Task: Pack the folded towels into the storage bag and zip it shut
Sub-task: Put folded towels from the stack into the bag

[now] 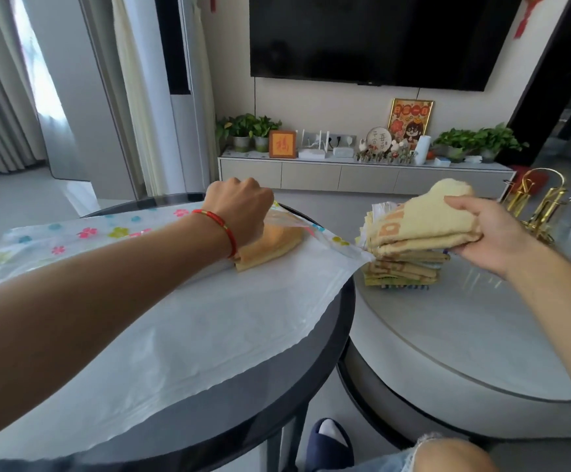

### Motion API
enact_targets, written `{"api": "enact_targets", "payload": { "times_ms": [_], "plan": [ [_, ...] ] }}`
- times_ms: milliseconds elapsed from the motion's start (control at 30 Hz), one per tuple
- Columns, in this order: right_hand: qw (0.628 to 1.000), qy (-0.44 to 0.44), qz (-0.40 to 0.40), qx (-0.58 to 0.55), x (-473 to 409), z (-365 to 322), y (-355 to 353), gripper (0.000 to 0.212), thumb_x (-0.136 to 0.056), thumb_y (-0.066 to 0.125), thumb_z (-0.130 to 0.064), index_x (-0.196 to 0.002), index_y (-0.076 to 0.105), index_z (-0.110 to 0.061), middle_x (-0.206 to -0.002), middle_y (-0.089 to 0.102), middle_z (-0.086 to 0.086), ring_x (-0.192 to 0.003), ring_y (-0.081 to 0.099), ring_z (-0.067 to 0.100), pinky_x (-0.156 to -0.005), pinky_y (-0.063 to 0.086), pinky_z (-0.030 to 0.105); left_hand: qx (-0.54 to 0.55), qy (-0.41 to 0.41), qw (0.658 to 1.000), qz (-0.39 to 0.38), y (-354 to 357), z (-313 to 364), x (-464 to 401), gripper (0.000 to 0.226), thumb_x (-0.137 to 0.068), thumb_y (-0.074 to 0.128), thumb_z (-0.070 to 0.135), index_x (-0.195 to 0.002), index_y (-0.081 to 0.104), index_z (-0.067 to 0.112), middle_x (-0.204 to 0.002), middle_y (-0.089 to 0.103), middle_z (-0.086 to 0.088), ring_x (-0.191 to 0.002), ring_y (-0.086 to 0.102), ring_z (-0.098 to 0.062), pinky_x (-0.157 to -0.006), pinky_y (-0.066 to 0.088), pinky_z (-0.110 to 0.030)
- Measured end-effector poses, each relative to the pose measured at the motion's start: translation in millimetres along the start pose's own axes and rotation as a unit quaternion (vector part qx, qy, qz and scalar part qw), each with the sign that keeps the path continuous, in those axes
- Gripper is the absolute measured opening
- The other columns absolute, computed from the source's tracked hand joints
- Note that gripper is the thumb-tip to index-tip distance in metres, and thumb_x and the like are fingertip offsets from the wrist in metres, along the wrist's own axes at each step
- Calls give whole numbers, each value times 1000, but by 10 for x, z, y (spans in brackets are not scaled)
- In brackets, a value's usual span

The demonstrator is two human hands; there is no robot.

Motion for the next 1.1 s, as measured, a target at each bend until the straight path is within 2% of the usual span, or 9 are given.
{"api": "enact_targets", "payload": {
  "times_ms": [133,233,367,533,667,800,867,1000,1100],
  "plan": [
    [996,21,-84,-36,661,234,139,31,-89,63,-20,-117,78,-19,-123,76,9,-107,75,26,-78,64,43,4,-31,999,-6,-58,-181,126,21,-91,58,19,-111,66,18,-102,66,-8,-88,64,-33,-63,42,-35],
    [975,67,-206,-59,949,511,383,64,-77,81,-19,-138,65,-16,-139,66,17,-125,66,37,-91,60,49,18,-51,998,-12,-124,-238,161,19,-93,57,21,-110,65,19,-100,64,-7,-83,59,-30,-65,42,-36],
    [936,174,-298,-72,1018,1232,1062,43,-93,68,-21,-134,66,-6,-140,62,25,-127,63,41,-97,56,49,26,-71,997,-5,-189,-231,152,16,-95,54,19,-107,65,17,-86,57,-6,-71,48,-26,-62,41,-37],
    [965,149,-139,-167,585,1930,1716,35,-87,68,-16,-121,66,-7,-98,80,11,-74,77,21,-55,60,31,7,-54,998,-5,-218,-284,103,14,-94,59,19,-106,66,16,-76,46,-2,-70,48,-26,-62,41,-36],
    [975,127,22,-183,255,2344,1908,38,-100,59,-9,-138,55,-8,-135,64,18,-123,62,35,-102,54,50,1,-56,998,0,-249,-325,53,16,-92,60,19,-107,68,18,-82,53,-3,-70,48,-26,-61,41,-36],
    [982,150,113,-29,137,2472,1946,33,-95,64,-6,-128,57,-4,-122,61,18,-92,71,33,-74,66,44,0,-52,999,4,-235,-340,53,16,-93,60,19,-106,68,18,-80,52,-3,-68,49,-25,-59,39,-35],
    [976,165,138,-29,117,2468,1979,33,-96,59,0,-128,59,-4,-108,65,15,-74,75,30,-76,66,46,5,-53,999,7,-222,-353,60,15,-93,60,20,-106,68,18,-80,52,-2,-68,49,-25,-59,39,-35],
    [966,120,223,-41,196,2607,2145,45,-97,53,-1,-142,53,-6,-126,64,15,-91,75,34,-76,66,41,8,-50,999,11,-199,-373,74,15,-94,60,23,-106,68,18,-81,53,-3,-69,50,-25,-60,40,-36],
    [978,131,158,-36,240,2587,2263,41,-103,58,-14,-143,52,-7,-139,59,17,-100,73,36,-68,65,33,-1,-44,999,22,-187,-368,73,14,-94,61,23,-105,68,19,-84,58,-4,-69,50,-25,-60,39,-35]
  ]
}}
Point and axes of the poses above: each hand's wrist, its own x-axis away from the middle knuckle, its own y-axis out of the palm, z = x × y, the point moved 2 cm from there along -x, towards the middle knuckle
